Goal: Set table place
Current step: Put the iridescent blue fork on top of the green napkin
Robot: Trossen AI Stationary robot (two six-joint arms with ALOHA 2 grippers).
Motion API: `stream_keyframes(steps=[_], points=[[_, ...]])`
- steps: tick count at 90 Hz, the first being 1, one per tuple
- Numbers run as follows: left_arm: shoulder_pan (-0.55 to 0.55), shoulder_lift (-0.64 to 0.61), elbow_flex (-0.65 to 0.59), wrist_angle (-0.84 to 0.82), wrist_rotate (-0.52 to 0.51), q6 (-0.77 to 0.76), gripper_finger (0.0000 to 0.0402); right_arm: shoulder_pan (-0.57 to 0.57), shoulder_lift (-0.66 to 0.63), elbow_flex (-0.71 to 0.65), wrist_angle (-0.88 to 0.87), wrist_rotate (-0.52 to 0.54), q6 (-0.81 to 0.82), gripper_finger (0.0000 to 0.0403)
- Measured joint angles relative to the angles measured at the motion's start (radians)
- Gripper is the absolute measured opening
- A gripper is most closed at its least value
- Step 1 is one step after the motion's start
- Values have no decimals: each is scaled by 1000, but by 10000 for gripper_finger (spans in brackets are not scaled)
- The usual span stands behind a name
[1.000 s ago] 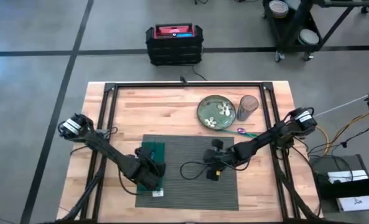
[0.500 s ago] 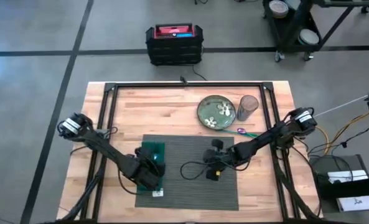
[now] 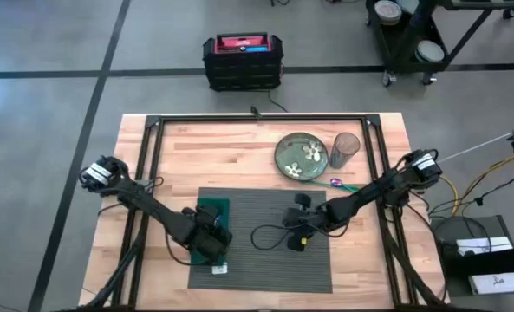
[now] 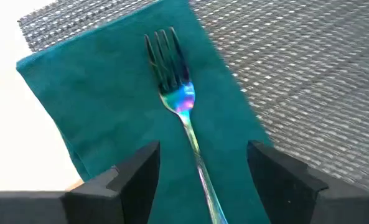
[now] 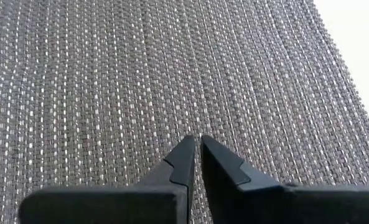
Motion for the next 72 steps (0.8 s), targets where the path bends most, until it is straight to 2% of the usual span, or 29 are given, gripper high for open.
stream_keyframes(steps=[15, 61, 72], points=[[11, 27, -1, 1, 6, -32, 177, 0, 0, 0, 1, 0, -3, 14], [11, 66, -11, 14, 30, -75, 11, 0, 1, 0, 4, 1, -19, 14], [10, 59, -11, 13, 34, -98, 7, 0, 1, 0, 4, 1, -20, 14]])
